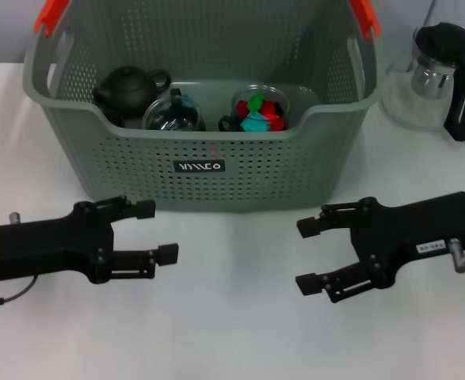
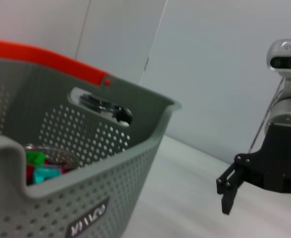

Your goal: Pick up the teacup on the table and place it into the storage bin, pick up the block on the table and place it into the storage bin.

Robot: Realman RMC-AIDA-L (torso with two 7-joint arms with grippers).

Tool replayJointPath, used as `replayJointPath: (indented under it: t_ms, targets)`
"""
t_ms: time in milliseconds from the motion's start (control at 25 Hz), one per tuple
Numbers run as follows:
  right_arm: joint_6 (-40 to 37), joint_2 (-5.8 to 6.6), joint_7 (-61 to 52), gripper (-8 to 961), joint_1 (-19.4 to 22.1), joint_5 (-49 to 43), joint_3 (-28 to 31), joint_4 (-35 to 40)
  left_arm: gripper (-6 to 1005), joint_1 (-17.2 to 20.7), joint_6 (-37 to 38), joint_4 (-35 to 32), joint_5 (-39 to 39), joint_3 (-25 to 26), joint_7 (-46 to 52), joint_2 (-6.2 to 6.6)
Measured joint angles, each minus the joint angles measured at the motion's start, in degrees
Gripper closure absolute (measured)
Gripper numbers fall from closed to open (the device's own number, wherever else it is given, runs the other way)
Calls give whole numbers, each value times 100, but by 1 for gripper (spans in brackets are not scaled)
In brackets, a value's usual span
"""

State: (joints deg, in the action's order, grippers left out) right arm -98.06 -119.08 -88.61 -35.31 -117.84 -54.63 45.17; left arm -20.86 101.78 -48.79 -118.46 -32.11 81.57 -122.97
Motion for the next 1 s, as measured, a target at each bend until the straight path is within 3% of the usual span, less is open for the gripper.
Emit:
replayJointPath:
  t_ms: [400, 1000]
  targets:
    - [-53, -64, 1162, 12, 386, 11, 681, -232, 84, -116, -10, 255, -145, -92, -44, 19]
    - [25, -70, 1205, 12, 334, -20, 677, -360, 84, -236, -353, 606, -470, -290, -231, -5]
